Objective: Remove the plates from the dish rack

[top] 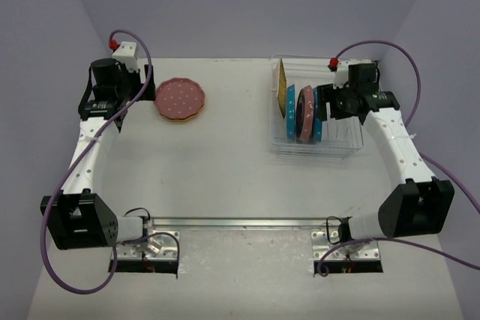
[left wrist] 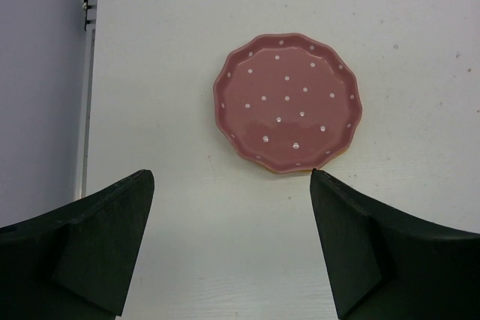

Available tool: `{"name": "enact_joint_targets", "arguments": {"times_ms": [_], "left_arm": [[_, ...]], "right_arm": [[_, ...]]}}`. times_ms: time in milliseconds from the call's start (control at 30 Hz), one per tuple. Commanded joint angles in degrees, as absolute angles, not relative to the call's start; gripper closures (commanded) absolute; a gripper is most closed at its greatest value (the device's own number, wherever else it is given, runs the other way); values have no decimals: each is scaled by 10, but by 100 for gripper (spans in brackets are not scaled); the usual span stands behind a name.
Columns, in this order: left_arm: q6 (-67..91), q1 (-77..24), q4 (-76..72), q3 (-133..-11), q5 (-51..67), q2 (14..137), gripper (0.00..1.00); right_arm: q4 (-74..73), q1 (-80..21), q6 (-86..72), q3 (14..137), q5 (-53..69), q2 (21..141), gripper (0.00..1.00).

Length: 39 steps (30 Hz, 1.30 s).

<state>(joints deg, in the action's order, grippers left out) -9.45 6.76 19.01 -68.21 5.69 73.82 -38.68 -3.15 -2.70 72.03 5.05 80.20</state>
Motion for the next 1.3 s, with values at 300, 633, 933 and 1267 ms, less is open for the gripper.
{"name": "enact_joint_targets", "arguments": {"times_ms": [300,633,933,1267], "left_arm": [[-98,63,181,-682,72,732,17],[-95,62,179,-682,71,738,17],[-96,63,185,-683,66,740,17],[-81,63,193,-682,73,742,17]], "right_arm": [[-290,-29,-27,681,49,833,30],[-265,-29,-89,704,67,906,37],[-277,-29,-134,703,122,922,70],[-343,-29,-199,758,171,878,100]]}}
